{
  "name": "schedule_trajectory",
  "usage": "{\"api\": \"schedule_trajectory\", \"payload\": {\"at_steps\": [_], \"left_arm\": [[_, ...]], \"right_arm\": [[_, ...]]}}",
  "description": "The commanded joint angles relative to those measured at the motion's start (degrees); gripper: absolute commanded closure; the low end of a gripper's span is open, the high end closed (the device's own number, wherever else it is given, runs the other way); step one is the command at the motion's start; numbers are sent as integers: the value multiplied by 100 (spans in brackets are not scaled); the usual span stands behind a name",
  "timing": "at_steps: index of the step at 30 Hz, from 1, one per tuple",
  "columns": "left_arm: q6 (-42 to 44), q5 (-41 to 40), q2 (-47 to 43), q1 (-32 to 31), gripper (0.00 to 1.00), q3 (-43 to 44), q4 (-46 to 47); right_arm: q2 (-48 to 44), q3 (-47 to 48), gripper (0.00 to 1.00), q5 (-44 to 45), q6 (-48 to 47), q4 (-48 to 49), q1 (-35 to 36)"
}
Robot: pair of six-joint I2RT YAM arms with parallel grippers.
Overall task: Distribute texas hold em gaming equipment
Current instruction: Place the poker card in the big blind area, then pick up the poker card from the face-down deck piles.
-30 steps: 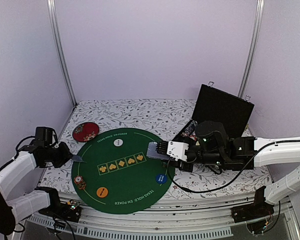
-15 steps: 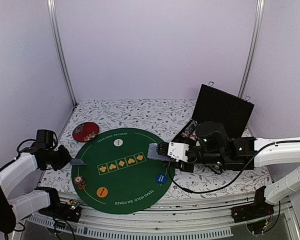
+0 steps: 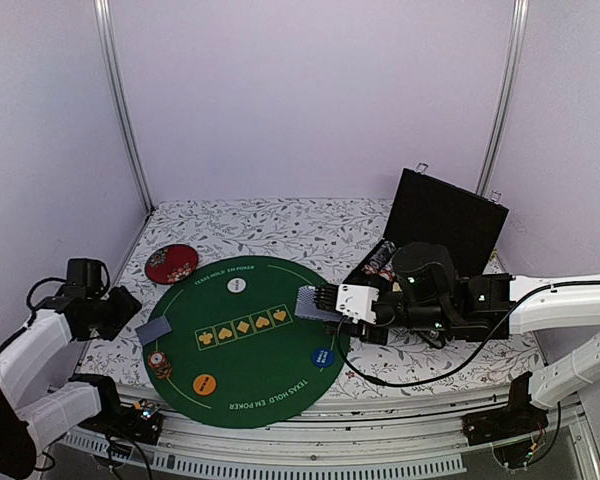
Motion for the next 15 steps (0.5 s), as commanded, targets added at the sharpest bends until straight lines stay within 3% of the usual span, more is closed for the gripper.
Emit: {"api": "schedule_trajectory", "payload": {"at_steps": [1,4,7,12,15], "left_arm": [[193,170,-391,-185,32,473,201],[543,580,-479,-1107,32,944,591],[726,342,-341,-1894,30,1370,295],[-67,-923,-212,-1824,22,1407,-767],[-192,-799,-203,-1662,19,1094,-511]], "right_arm": [[-164,50,56,-8,4,4,-33],[-125,95,56,33,-35,-44,-37],[-86,171,56,25,-54,-89,-33],[-83,205,56,-17,-30,-73,-37],[-75,207,56,-69,-28,-90,-37]]}}
